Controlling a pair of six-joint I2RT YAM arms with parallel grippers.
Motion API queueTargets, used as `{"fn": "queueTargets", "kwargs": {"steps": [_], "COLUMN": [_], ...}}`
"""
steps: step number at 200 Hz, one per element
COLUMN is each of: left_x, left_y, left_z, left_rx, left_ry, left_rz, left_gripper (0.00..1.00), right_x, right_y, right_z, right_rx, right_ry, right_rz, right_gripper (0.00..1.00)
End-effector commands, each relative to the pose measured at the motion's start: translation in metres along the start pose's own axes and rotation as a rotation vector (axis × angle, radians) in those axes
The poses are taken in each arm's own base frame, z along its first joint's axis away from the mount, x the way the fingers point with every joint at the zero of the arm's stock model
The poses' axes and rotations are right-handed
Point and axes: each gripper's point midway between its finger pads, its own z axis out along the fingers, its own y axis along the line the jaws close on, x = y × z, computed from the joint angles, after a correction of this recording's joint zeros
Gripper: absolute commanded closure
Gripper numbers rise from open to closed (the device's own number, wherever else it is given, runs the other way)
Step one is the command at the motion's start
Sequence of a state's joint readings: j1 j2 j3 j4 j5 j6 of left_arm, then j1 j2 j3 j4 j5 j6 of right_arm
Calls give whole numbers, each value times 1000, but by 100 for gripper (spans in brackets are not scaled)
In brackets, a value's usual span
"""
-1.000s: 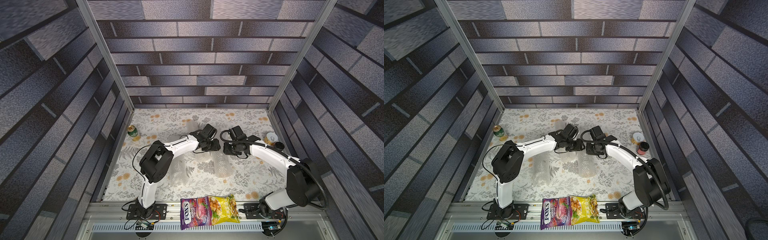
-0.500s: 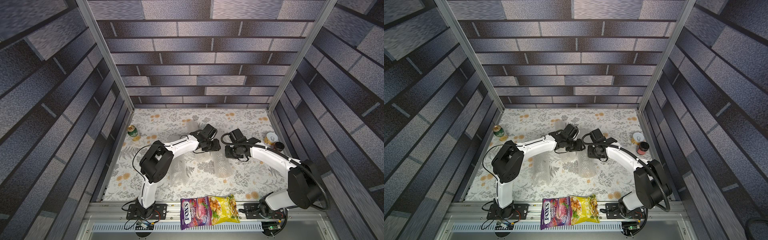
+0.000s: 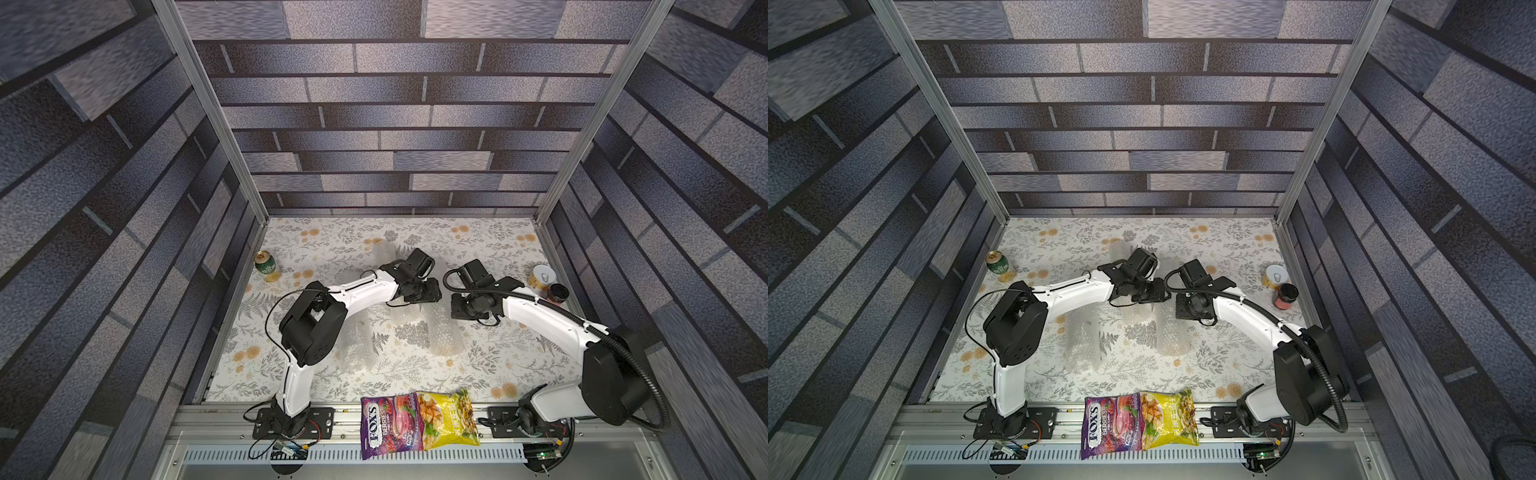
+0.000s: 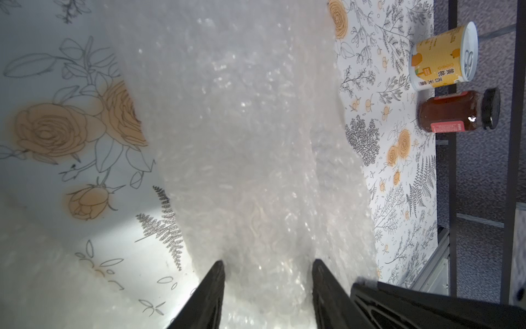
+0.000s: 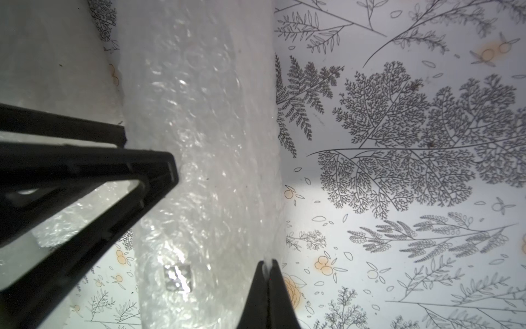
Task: Unwrap the vase from the bubble wrap
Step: Unwrap the bubble wrap at the center of the board.
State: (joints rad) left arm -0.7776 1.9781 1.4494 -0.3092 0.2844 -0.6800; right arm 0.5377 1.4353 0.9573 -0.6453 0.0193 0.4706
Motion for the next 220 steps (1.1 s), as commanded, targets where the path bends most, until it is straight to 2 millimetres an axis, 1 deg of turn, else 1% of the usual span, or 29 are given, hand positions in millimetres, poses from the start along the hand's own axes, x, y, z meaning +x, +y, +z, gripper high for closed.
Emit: {"fn": "queueTargets", "kwargs": {"steps": [1, 31, 78, 104, 168, 198, 220], "left_x": [24, 26, 29, 32, 37, 41, 45], "left_y": [23, 29, 40, 49, 63, 71, 74], "left_z": [9, 8, 10, 12, 17, 22, 26], "left_rx": [-70, -79, -91, -102, -119, -129, -134], "left_ry": [82, 83, 92, 98, 112, 128, 139], "left_rz": [0, -6, -26, -39, -58, -70, -74], "left_gripper": [50, 49, 50, 50, 50, 50, 50], "right_x": [6, 9, 8, 8, 7, 7, 7], "right_y": [-10, -15, -24, -26, -30, -29, -32], "right_z": [-7, -3, -4, -2, -2, -1, -1], "right_rx": [56, 78, 123, 124, 125, 101, 99], "right_ry": [13, 22, 15, 18, 14, 12, 12], "right_rz": [-25, -30, -48, -47, -40, -31, -23], "right_gripper": [96, 97, 98, 98, 100, 100, 100]}}
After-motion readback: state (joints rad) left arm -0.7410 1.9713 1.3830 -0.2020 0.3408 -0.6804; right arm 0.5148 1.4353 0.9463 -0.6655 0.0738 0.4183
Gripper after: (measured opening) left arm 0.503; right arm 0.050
